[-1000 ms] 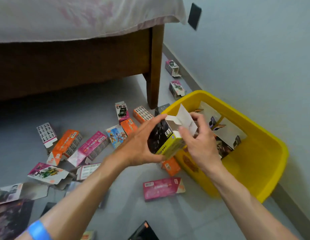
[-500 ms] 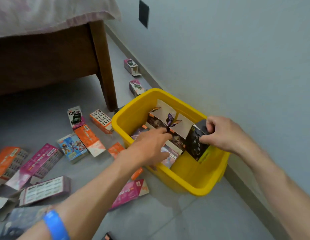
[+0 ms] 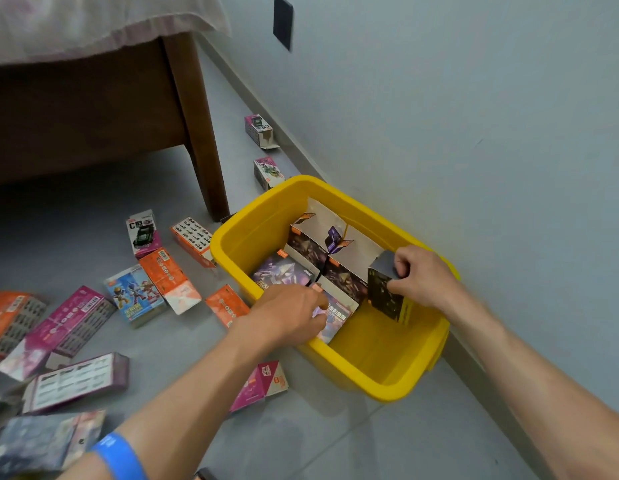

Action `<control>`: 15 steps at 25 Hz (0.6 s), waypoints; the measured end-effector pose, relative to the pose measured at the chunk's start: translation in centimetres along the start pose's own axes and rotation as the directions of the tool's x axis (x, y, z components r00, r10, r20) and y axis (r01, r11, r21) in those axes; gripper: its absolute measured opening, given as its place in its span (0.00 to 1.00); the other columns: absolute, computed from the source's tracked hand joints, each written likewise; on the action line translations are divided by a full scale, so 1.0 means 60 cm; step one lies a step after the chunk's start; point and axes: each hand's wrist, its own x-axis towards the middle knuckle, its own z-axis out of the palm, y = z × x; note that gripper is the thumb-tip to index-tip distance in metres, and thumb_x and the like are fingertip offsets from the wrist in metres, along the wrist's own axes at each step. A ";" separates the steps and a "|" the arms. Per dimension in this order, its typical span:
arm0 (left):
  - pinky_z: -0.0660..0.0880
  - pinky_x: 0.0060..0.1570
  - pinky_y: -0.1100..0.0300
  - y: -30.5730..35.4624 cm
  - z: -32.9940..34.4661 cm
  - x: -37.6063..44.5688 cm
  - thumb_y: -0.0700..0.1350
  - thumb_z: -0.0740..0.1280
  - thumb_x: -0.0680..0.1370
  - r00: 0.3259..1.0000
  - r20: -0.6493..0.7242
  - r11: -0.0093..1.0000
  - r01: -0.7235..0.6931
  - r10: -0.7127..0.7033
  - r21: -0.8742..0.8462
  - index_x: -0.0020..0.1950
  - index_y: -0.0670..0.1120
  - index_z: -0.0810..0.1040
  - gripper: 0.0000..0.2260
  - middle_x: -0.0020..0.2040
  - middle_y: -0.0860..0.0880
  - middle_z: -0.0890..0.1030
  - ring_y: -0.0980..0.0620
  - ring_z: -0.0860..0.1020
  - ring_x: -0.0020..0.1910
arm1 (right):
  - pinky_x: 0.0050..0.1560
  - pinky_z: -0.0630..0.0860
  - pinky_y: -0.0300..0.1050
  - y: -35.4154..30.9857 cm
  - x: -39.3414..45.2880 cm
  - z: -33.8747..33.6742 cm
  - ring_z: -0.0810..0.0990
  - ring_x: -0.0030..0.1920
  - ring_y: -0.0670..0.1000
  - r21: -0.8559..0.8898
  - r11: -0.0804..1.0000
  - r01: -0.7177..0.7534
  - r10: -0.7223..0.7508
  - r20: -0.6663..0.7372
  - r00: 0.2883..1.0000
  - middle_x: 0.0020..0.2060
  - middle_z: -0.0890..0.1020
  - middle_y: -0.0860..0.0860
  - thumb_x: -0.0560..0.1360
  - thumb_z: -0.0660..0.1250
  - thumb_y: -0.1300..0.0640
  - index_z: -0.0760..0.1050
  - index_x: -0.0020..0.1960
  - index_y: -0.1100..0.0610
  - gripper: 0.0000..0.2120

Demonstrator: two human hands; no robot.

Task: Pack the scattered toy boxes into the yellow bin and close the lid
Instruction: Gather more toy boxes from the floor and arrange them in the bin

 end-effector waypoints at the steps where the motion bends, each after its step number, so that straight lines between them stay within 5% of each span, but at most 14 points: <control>1: 0.66 0.45 0.56 -0.001 0.004 0.001 0.55 0.55 0.82 1.000 -0.009 1.000 0.001 -0.001 0.011 0.70 0.54 0.73 0.18 0.65 0.47 0.79 0.46 0.78 0.59 | 0.36 0.67 0.50 0.015 -0.005 0.010 0.72 0.39 0.55 -0.037 0.999 -0.005 0.005 0.003 1.000 0.36 0.74 0.50 0.65 0.75 0.60 0.65 0.33 0.53 0.17; 5: 0.68 0.47 0.54 -0.001 0.009 0.006 0.55 0.55 0.82 0.999 -0.035 0.999 0.013 -0.012 0.036 0.69 0.53 0.74 0.18 0.64 0.47 0.80 0.45 0.78 0.58 | 0.44 0.67 0.48 0.037 -0.004 0.042 0.74 0.51 0.56 -0.543 0.839 0.016 -0.047 -0.042 0.998 0.44 0.76 0.50 0.71 0.72 0.52 0.71 0.39 0.52 0.10; 7: 0.71 0.47 0.53 0.002 0.011 0.004 0.54 0.54 0.82 0.998 -0.051 0.999 0.022 -0.020 0.046 0.67 0.53 0.75 0.17 0.62 0.47 0.81 0.45 0.79 0.56 | 0.40 0.70 0.48 0.024 0.006 0.058 0.77 0.49 0.57 -0.584 0.812 -0.008 0.000 -0.014 1.000 0.48 0.77 0.52 0.72 0.70 0.56 0.77 0.45 0.53 0.04; 11: 0.67 0.40 0.54 0.003 0.012 -0.005 0.51 0.53 0.82 0.994 -0.109 0.996 0.018 -0.009 0.083 0.58 0.50 0.79 0.16 0.54 0.46 0.83 0.45 0.79 0.48 | 0.35 0.73 0.46 0.014 0.020 0.080 0.79 0.43 0.56 -0.599 0.801 0.005 0.150 0.210 0.966 0.47 0.74 0.52 0.73 0.71 0.59 0.79 0.52 0.56 0.09; 13: 0.67 0.44 0.55 -0.002 0.003 -0.017 0.50 0.57 0.82 0.985 -0.163 0.996 -0.072 0.063 -0.050 0.58 0.49 0.80 0.14 0.56 0.47 0.82 0.47 0.79 0.52 | 0.35 0.73 0.44 0.006 0.022 0.071 0.78 0.42 0.55 -0.618 0.786 0.007 0.222 0.292 0.930 0.46 0.73 0.53 0.71 0.74 0.56 0.80 0.54 0.58 0.12; 15: 0.70 0.54 0.55 -0.023 0.002 -0.040 0.47 0.62 0.80 0.938 -0.334 0.960 -0.169 0.088 -0.223 0.62 0.47 0.80 0.13 0.61 0.48 0.80 0.49 0.75 0.60 | 0.33 0.72 0.45 -0.014 0.012 0.064 0.77 0.42 0.55 -0.621 0.783 -0.017 0.186 0.209 0.960 0.45 0.72 0.53 0.73 0.72 0.54 0.80 0.54 0.58 0.12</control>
